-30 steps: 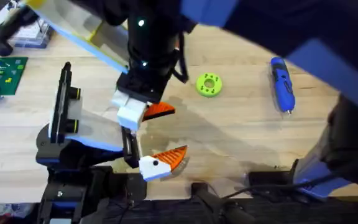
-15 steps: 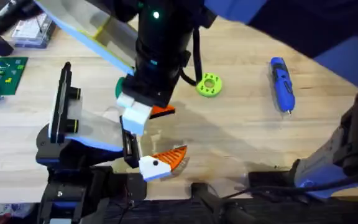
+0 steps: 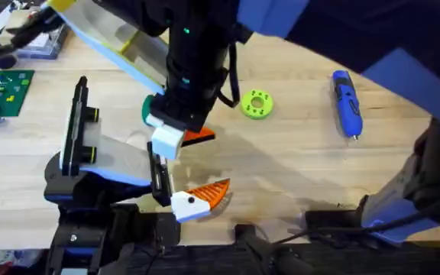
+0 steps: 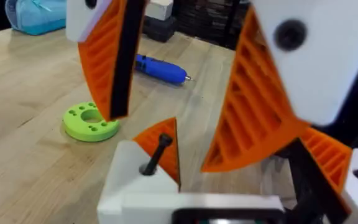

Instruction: Pick up the gripper from the table and insert it into the empty holder that is missing its gripper. Then pick up a screw, insert it into the mounting hole, and use the screwdriver to tighten it. Finally, clean up the table by picking up the vegetable and placing it into the bucket.

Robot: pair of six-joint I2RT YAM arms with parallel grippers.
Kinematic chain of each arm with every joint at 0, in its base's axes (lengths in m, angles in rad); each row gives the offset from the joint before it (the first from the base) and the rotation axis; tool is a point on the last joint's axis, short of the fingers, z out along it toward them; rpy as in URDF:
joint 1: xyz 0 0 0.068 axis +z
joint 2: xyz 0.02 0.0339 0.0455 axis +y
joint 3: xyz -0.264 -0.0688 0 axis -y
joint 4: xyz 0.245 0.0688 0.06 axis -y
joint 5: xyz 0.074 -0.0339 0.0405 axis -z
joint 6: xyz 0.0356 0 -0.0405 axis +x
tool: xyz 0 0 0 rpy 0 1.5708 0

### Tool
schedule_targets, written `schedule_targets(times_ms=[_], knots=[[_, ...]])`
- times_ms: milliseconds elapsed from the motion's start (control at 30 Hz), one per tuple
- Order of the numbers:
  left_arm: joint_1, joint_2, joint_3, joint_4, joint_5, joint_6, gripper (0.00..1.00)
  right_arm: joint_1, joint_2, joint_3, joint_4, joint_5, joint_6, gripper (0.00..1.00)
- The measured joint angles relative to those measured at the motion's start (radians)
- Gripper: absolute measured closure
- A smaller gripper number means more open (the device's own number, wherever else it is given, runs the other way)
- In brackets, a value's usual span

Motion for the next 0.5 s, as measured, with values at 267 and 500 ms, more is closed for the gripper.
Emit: schedule_targets(times_ms=[267, 500], knots=[[0.000, 0.000, 0.000, 0.000, 0.000, 0.000, 0.012, 0.000, 0.021, 0.000, 0.010, -0.003, 0.002, 0.421], [0.000, 0.000, 0.000, 0.000, 0.000, 0.000, 0.012, 0.000, 0.021, 0.000, 0.009, -0.003, 0.003, 0.586]])
